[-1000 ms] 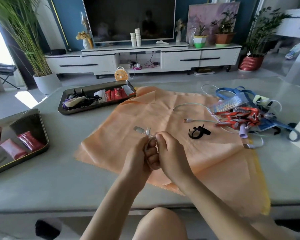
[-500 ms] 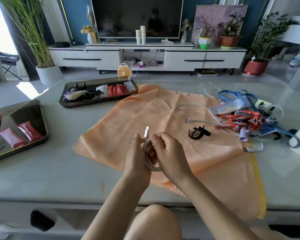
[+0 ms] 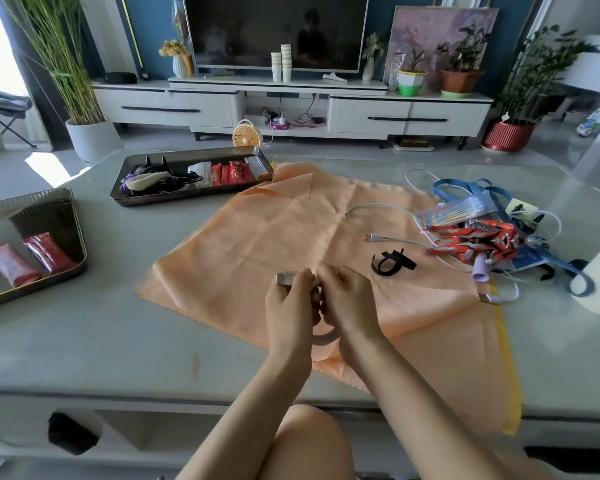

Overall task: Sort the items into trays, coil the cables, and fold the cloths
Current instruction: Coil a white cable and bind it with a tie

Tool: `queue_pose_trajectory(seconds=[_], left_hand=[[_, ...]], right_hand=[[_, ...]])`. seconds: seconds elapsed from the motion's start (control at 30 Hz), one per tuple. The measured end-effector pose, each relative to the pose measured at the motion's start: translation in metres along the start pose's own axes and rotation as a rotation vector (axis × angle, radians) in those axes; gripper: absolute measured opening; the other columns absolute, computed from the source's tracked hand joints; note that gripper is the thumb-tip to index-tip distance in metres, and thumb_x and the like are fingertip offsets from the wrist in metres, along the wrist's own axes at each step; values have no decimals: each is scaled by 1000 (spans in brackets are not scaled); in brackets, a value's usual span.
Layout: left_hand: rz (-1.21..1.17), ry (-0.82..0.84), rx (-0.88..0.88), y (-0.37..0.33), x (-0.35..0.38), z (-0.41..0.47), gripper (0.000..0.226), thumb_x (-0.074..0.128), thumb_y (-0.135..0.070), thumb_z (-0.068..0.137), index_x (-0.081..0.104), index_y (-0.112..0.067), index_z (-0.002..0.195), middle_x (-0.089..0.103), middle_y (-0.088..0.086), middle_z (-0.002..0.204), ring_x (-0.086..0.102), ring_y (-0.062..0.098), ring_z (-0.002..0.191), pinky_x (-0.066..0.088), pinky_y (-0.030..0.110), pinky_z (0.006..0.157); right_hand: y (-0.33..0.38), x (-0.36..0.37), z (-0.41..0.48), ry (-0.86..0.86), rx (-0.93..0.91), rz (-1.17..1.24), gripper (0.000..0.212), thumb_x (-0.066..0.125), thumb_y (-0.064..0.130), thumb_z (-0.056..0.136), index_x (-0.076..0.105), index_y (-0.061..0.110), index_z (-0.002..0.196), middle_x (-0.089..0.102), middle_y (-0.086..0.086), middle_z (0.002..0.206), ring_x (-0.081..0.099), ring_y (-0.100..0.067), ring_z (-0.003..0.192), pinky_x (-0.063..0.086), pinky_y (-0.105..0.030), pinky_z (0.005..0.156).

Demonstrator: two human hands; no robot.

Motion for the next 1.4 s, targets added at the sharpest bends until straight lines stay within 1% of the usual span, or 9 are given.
queue_pose_trajectory(seconds=[0.17, 0.3, 0.47, 0.7, 0.8, 0.9, 1.0, 1.17, 1.4], left_hand=[[-275, 263, -297, -14, -12, 9, 29, 47, -27, 90, 55, -8, 70, 60, 4, 54, 57, 15, 45, 46, 24, 51], [114, 365, -226, -17, -17, 11, 21, 47, -15, 96, 61, -7, 81, 64, -1, 54, 61, 7, 48, 52, 20, 51], [310, 437, -105, -9, -4, 4, 44, 30, -40, 101, 63, -12, 91, 59, 1, 66, 57, 7, 58, 48, 23, 63], [219, 310, -57, -15, 60, 9, 38, 37, -28, 101, 51, -10, 70, 41, 1, 53, 38, 10, 42, 31, 17, 42], [103, 229, -100, -21, 83, 24, 39, 34, -26, 101, 52, -8, 71, 42, 5, 57, 40, 20, 49, 37, 26, 56], [95, 114, -105, -14, 87, 34, 37, 36, -27, 100, 56, -1, 83, 51, 18, 69, 47, 34, 69, 35, 34, 69], [31, 108, -196, -4, 81, 37, 37, 40, -22, 97, 50, -8, 65, 40, 2, 49, 38, 19, 42, 31, 26, 54], [-113, 86, -236, -14, 67, 43, 31, 39, -13, 93, 44, -13, 62, 31, -9, 34, 25, 6, 27, 23, 22, 49], [-16, -113, -168, -4, 49, 45, 31, 55, -34, 90, 47, -9, 74, 43, 2, 62, 39, 15, 53, 34, 26, 55]], right_hand=[[10, -8, 10, -22, -262, -218, 39, 48, 23, 92, 49, 2, 59, 56, -13, 53, 56, -31, 51, 46, -33, 48], [12, -15, 14, 13, -378, -378, 38, 50, 21, 90, 51, -7, 64, 48, -13, 51, 48, -33, 54, 39, -39, 52], [12, -20, 16, -51, -388, -438, 41, 50, 21, 91, 36, 15, 54, 40, 1, 47, 35, -16, 48, 32, -38, 55], [10, -42, 42, -215, -76, 31, 35, 44, 13, 92, 44, 6, 58, 44, 6, 37, 39, -12, 35, 31, -16, 40], [17, -59, 60, -187, -111, -24, 38, 45, 18, 96, 52, 9, 60, 51, 8, 41, 45, -5, 37, 35, -13, 41], [11, -90, 78, -276, -224, -325, 28, 45, 18, 97, 61, 2, 81, 61, 0, 68, 56, -17, 69, 43, -29, 69], [-6, -113, 92, -205, -267, -908, 20, 52, 15, 92, 62, 1, 102, 66, -13, 98, 59, -30, 95, 44, -40, 85], [-18, -116, 94, -85, -225, -989, 12, 64, 23, 86, 67, 11, 87, 69, -4, 88, 62, -25, 90, 46, -36, 81], [14, -121, 81, -41, -184, -446, 6, 62, 9, 87, 65, 7, 81, 61, -1, 74, 56, -13, 77, 44, -19, 69]])
Point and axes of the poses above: each hand's wrist, its own z-axis towards the middle knuckle, its own x-axis out of the palm, y = z × x, the point moved 1 cm from there along z, towards the middle knuckle
